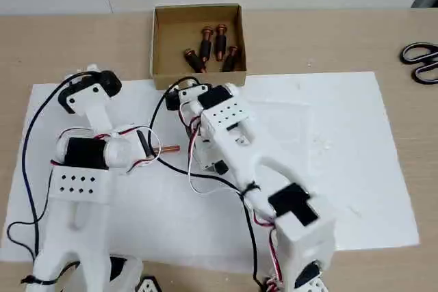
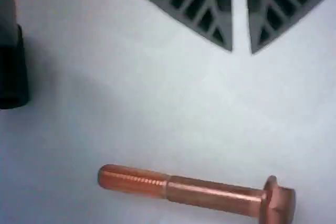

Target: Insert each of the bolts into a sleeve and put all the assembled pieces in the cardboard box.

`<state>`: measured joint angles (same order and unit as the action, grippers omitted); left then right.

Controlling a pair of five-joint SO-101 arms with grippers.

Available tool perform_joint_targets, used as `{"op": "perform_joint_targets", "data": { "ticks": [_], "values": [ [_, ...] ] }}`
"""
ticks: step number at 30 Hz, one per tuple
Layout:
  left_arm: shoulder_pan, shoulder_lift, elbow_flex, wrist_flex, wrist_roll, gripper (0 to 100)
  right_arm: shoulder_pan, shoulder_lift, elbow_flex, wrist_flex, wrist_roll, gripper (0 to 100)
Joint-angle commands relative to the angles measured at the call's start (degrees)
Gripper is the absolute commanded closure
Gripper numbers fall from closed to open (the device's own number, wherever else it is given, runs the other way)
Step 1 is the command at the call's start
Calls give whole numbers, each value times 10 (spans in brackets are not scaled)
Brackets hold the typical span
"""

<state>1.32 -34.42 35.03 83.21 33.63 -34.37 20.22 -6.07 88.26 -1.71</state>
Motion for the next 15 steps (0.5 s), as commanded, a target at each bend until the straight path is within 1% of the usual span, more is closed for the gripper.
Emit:
{"op": "perform_joint_targets", "data": {
  "ticks": [1, 7, 15],
  "values": [
    [-1, -18, 5, -16, 3, 994, -1, 23, -55, -1, 21, 798],
    [-1, -18, 3, -15, 4, 994, -1, 67, -92, 0, 21, 798],
    [-1, -18, 3, -16, 4, 994, -2, 90, -93, 13, 18, 798]
  ]
}}
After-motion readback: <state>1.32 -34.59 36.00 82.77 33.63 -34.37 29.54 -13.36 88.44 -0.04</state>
